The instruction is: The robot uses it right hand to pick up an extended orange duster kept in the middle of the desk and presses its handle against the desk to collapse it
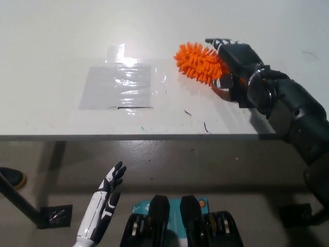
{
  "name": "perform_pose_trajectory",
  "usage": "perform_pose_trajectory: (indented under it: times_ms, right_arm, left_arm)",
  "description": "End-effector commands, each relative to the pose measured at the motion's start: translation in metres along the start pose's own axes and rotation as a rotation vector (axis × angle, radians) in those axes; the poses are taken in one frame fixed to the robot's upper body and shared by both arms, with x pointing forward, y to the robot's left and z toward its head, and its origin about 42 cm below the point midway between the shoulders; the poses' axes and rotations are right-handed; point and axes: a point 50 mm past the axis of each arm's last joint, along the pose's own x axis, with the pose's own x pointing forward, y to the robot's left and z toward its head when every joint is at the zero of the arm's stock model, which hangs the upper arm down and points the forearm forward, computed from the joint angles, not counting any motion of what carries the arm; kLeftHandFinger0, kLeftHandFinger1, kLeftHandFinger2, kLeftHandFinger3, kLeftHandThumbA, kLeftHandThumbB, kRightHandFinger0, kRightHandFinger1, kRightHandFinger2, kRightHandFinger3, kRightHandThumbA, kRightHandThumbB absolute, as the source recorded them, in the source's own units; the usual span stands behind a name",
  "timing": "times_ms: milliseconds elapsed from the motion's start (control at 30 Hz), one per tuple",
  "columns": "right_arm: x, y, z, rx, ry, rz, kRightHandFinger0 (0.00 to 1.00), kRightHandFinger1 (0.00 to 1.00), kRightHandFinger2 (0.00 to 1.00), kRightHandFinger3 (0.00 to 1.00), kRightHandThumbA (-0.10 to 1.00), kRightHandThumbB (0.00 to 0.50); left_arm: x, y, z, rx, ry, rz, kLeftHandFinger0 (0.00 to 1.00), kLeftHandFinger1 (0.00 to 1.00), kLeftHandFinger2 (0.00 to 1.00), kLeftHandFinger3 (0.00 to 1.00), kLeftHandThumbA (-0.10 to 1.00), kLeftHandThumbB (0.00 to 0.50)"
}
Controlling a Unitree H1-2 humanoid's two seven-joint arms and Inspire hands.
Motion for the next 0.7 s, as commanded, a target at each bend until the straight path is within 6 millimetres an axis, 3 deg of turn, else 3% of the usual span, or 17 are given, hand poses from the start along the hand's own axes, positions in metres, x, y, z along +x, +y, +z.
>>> perform_pose_trajectory:
  times_ms: [0,167,233,333,367,400,433,500,600,633,667]
  right_arm:
    - [0.012,-0.086,0.017,-0.054,0.070,0.114,1.00,1.00,1.00,1.00,1.00,0.499]
    - [0.007,-0.115,0.014,0.006,0.015,0.007,1.00,1.00,1.00,1.00,1.00,0.500]
    - [-0.003,-0.143,0.015,0.096,-0.077,-0.095,1.00,1.00,1.00,1.00,1.00,0.500]
    - [-0.037,-0.189,0.026,0.217,-0.270,-0.293,1.00,1.00,1.00,1.00,1.00,0.473]
    - [-0.059,-0.217,0.032,0.244,-0.363,-0.392,1.00,1.00,1.00,1.00,1.00,0.478]
    - [-0.066,-0.223,0.034,0.243,-0.384,-0.413,1.00,1.00,1.00,1.00,1.00,0.480]
    - [-0.100,-0.257,0.045,0.277,-0.488,-0.510,1.00,1.00,1.00,1.00,1.00,0.496]
    - [-0.127,-0.276,0.051,0.264,-0.553,-0.587,1.00,1.00,1.00,1.00,1.00,0.500]
    - [-0.130,-0.277,0.051,0.263,-0.557,-0.593,1.00,1.00,1.00,1.00,1.00,0.500]
    - [-0.204,-0.305,0.058,0.207,-0.685,-0.743,1.00,1.00,1.00,1.00,1.00,0.499]
    - [-0.216,-0.305,0.056,0.199,-0.698,-0.756,1.00,1.00,1.00,1.00,1.00,0.499]
  left_arm:
    - [0.000,0.005,0.008,0.016,-0.056,0.022,1.00,1.00,1.00,1.00,1.00,0.027]
    - [-0.001,0.007,0.007,0.008,-0.058,0.021,1.00,1.00,1.00,1.00,1.00,0.009]
    - [0.001,0.007,0.007,0.013,-0.063,0.023,1.00,1.00,1.00,1.00,1.00,0.014]
    - [0.001,0.008,0.006,0.019,-0.053,0.029,1.00,1.00,1.00,1.00,1.00,0.043]
    - [0.001,0.008,0.006,0.015,-0.053,0.027,1.00,1.00,1.00,1.00,1.00,0.047]
    - [0.000,0.008,0.006,0.015,-0.050,0.026,1.00,1.00,1.00,1.00,1.00,0.047]
    - [0.001,0.008,0.005,0.009,-0.051,0.022,1.00,1.00,1.00,1.00,1.00,0.050]
    - [0.004,0.007,0.005,0.008,-0.062,0.021,1.00,1.00,1.00,1.00,1.00,0.040]
    - [0.004,0.007,0.005,0.007,-0.063,0.021,1.00,1.00,1.00,1.00,1.00,0.039]
    - [0.009,0.008,0.006,0.014,-0.059,0.023,1.00,1.00,1.00,1.00,1.00,0.049]
    - [0.010,0.008,0.006,0.017,-0.060,0.024,1.00,1.00,1.00,1.00,1.00,0.044]
